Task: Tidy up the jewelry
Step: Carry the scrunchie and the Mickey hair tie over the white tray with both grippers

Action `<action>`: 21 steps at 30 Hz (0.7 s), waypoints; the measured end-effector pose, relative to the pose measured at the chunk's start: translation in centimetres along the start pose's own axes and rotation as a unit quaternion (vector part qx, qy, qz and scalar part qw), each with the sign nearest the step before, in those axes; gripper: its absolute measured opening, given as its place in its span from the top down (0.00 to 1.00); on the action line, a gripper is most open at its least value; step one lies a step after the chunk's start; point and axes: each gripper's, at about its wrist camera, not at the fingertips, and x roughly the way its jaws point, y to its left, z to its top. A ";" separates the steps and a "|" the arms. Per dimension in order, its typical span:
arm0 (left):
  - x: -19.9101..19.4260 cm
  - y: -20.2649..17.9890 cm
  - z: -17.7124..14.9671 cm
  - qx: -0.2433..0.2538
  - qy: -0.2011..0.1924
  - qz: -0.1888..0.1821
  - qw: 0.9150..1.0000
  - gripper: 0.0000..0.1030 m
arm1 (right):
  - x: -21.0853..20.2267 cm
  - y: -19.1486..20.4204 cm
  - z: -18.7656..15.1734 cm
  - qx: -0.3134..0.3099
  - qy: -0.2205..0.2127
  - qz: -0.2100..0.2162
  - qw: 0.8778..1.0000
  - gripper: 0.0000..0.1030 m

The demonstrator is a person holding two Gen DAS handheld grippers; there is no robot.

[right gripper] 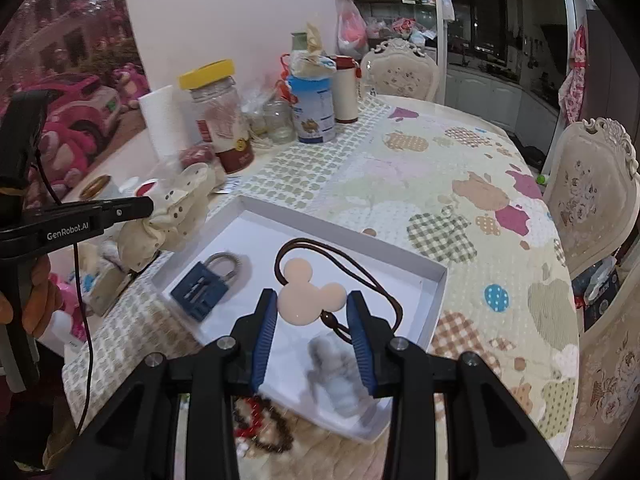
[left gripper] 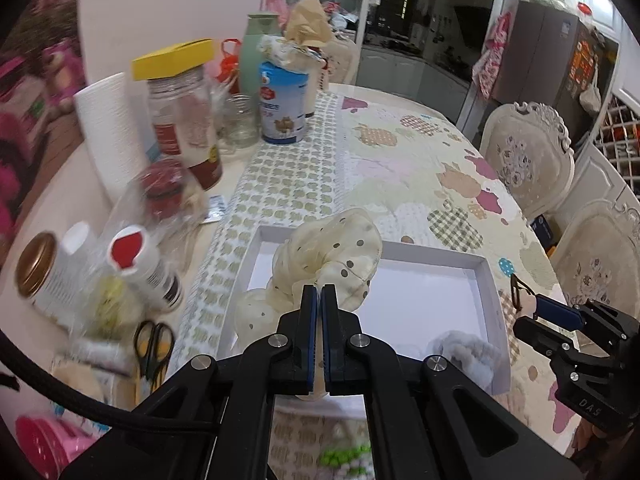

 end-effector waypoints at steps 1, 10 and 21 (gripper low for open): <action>0.6 -0.2 0.3 0.004 0.002 -0.001 1.000 1.00 | 0.5 -0.3 0.3 0.004 0.003 -0.002 1.000 0.64; 5.7 -1.5 2.0 0.024 0.026 -0.004 0.999 1.00 | 4.7 -2.1 1.3 0.015 0.033 -0.023 0.999 0.64; 10.9 -2.5 1.4 0.029 0.068 -0.004 0.997 1.00 | 9.5 -4.2 1.0 0.032 0.074 -0.032 0.996 0.64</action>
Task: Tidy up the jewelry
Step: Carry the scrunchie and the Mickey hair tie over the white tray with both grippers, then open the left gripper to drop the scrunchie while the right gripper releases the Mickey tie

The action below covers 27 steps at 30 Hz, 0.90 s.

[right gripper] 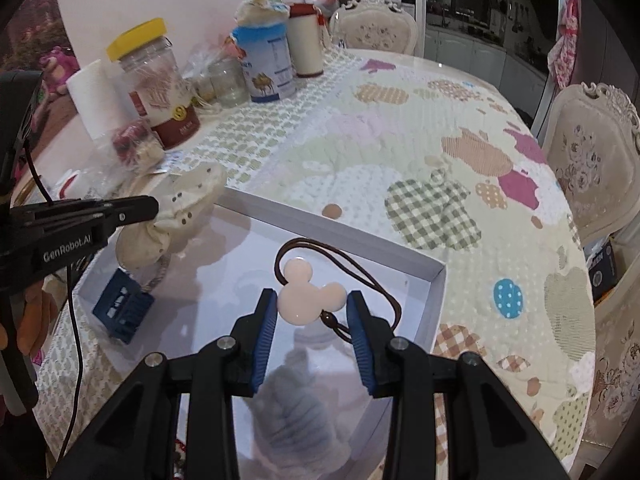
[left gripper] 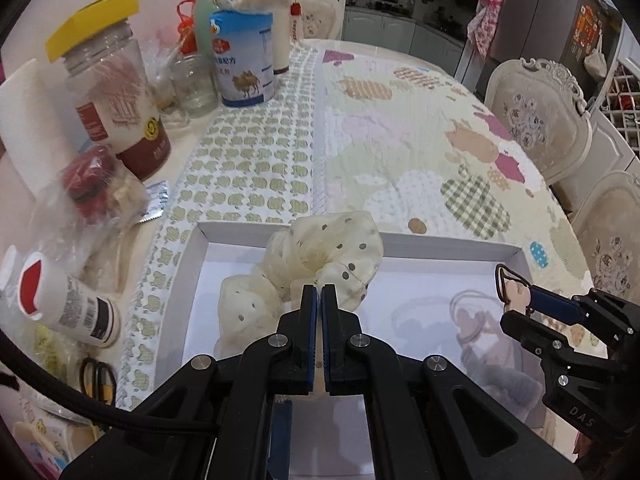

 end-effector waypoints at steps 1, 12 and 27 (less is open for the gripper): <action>0.2 0.0 0.0 0.000 0.001 0.000 1.000 1.00 | 0.2 -0.1 0.0 0.001 0.001 0.000 1.000 0.64; 1.1 0.6 -0.1 -0.003 0.009 0.008 1.000 1.00 | 1.5 0.0 0.3 0.001 0.012 0.006 1.000 0.64; 3.1 0.5 -0.6 -0.011 0.033 0.010 0.999 1.00 | 4.6 -1.0 -0.2 0.022 0.038 0.007 0.999 0.64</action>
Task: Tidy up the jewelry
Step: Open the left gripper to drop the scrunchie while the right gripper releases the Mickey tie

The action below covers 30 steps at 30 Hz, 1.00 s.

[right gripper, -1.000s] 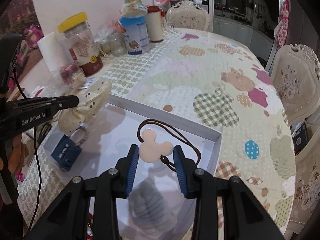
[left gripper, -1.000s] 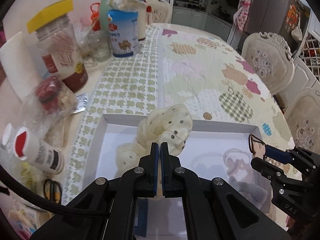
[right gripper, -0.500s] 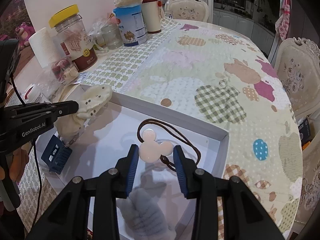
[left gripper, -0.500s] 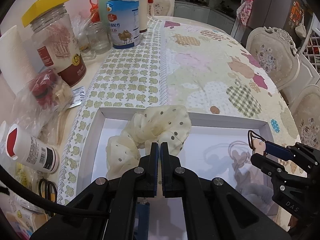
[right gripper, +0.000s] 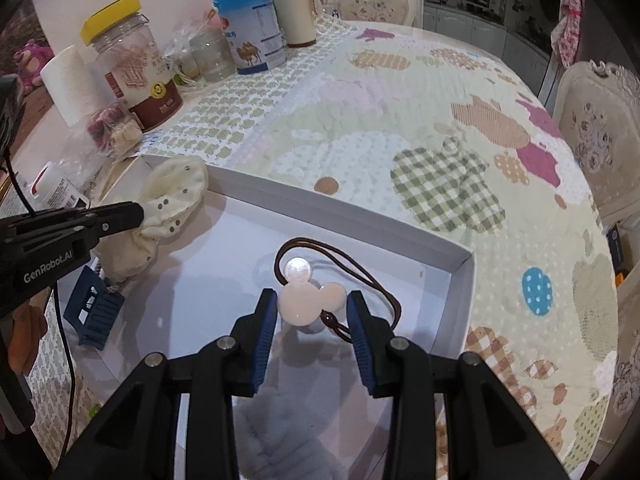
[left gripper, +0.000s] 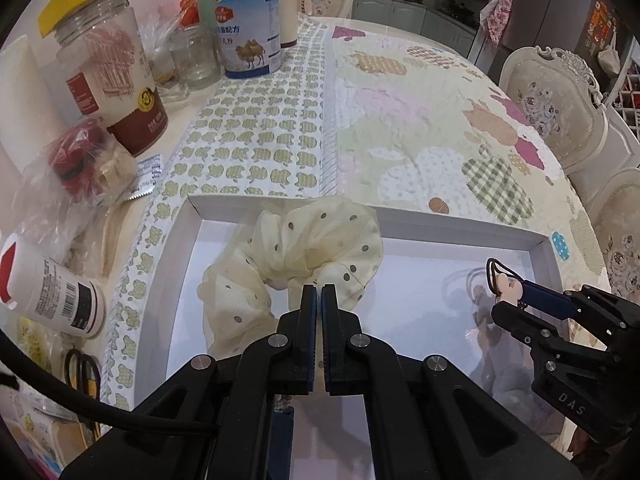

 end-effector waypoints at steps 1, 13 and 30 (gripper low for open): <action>0.2 0.0 0.0 -0.001 0.002 0.000 1.000 1.00 | 0.2 -0.1 0.0 0.003 0.000 0.002 1.000 0.64; 0.7 0.1 -0.3 -0.018 0.018 -0.022 0.999 0.77 | 1.5 -0.8 -0.2 0.026 0.005 0.025 0.999 0.58; -3.9 -0.7 -1.6 -0.006 -0.008 -0.007 1.000 0.73 | -4.8 0.4 -1.3 0.040 -0.034 0.044 0.998 0.49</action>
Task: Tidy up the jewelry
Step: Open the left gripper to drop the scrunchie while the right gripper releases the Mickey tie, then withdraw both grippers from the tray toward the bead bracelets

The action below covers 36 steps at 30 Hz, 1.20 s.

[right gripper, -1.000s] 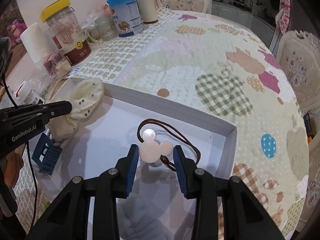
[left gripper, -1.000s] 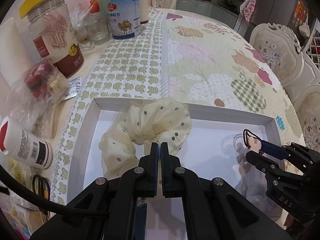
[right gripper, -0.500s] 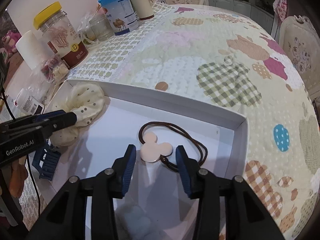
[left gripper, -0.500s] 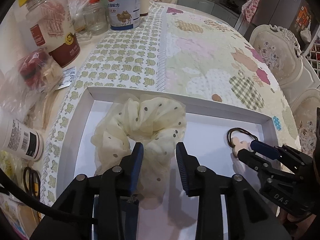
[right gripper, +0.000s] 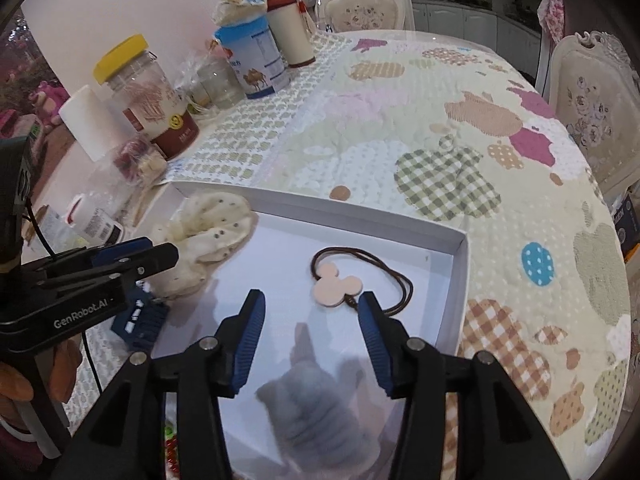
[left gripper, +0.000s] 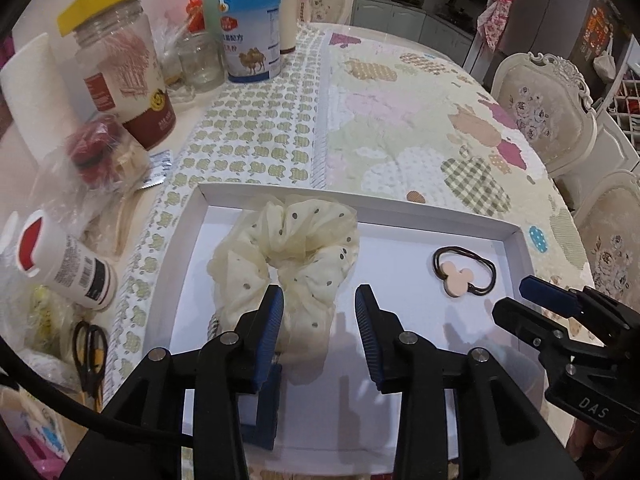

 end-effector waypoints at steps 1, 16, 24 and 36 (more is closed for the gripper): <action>-0.4 0.0 -0.2 0.001 -0.002 0.001 1.000 0.73 | -0.3 0.2 -0.1 -0.001 -0.002 -0.001 1.000 0.49; -6.3 2.0 -5.0 -0.033 -0.015 0.005 0.999 0.73 | -7.2 2.3 -4.8 -0.031 -0.022 -0.007 0.999 0.47; -8.7 3.8 -9.9 -0.063 -0.001 0.014 0.998 0.73 | -9.4 2.6 -9.7 -0.048 -0.004 -0.004 0.999 0.46; -7.8 3.8 -17.3 -0.102 0.060 0.009 0.993 0.73 | -9.5 0.7 -16.4 -0.040 0.045 -0.001 0.998 0.46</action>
